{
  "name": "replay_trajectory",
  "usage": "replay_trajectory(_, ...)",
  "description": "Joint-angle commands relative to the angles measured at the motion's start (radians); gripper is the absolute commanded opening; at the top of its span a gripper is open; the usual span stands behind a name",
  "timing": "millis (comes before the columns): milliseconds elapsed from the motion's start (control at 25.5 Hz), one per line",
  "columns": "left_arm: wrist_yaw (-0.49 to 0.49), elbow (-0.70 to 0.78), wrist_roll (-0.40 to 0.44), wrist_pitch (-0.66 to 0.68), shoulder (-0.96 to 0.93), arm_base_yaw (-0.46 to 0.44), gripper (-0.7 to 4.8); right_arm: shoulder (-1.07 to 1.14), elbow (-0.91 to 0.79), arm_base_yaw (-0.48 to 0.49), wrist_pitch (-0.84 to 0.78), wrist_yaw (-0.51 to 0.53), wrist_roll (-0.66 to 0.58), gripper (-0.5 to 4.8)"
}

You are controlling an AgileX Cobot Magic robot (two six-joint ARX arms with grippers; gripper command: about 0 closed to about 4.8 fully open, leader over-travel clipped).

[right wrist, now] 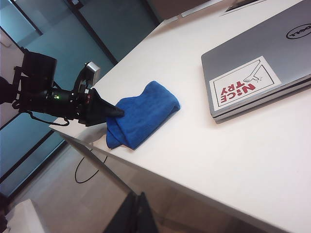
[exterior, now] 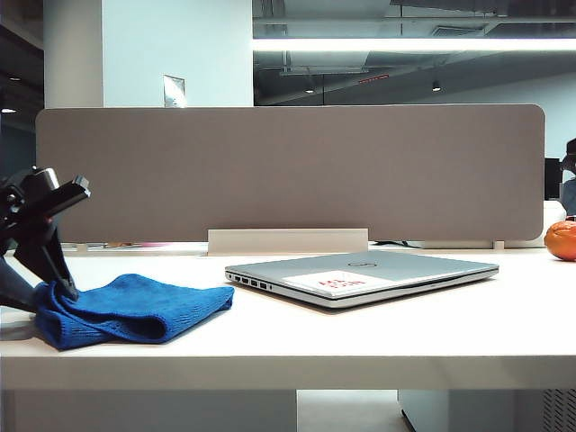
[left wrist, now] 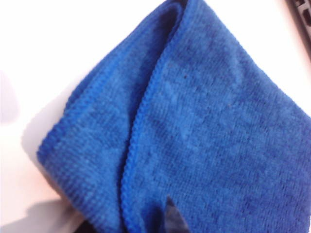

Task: Pick up the blue rag and put it over the laptop.

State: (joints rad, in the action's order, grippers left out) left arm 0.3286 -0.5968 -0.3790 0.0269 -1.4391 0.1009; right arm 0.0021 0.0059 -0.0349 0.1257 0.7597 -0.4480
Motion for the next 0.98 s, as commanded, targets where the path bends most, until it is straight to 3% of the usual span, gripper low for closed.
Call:
replay_trajectory(39, -0.003, 0.0, 0.005, -0.034, 0.002, 0.006, 0.81, -0.002, -0.004, 0.0, -0.015, -0.002, 0.003, 0.0)
replay_trajectory(157, -0.002, 0.0, 0.006, -0.057, 0.002, 0.006, -0.03, -0.002, -0.004, 0.0, -0.015, -0.002, 0.003, 0.0)
replay_trajectory(392, 0.102, 0.0, -0.003, -0.189, 0.002, 0.006, -0.06, -0.002, -0.004, 0.0, -0.018, -0.002, 0.003, 0.0)
replay_trajectory(589, 0.208, -0.026, -0.078, -0.366, 0.003, 0.056, -0.06, -0.002, -0.004, 0.0, -0.018, -0.002, 0.003, 0.0)
replay_trajectory(981, 0.179, -0.179, -0.078, -0.365, 0.003, 0.18, -0.06, -0.002, -0.004, 0.0, -0.018, -0.002, 0.003, 0.0)
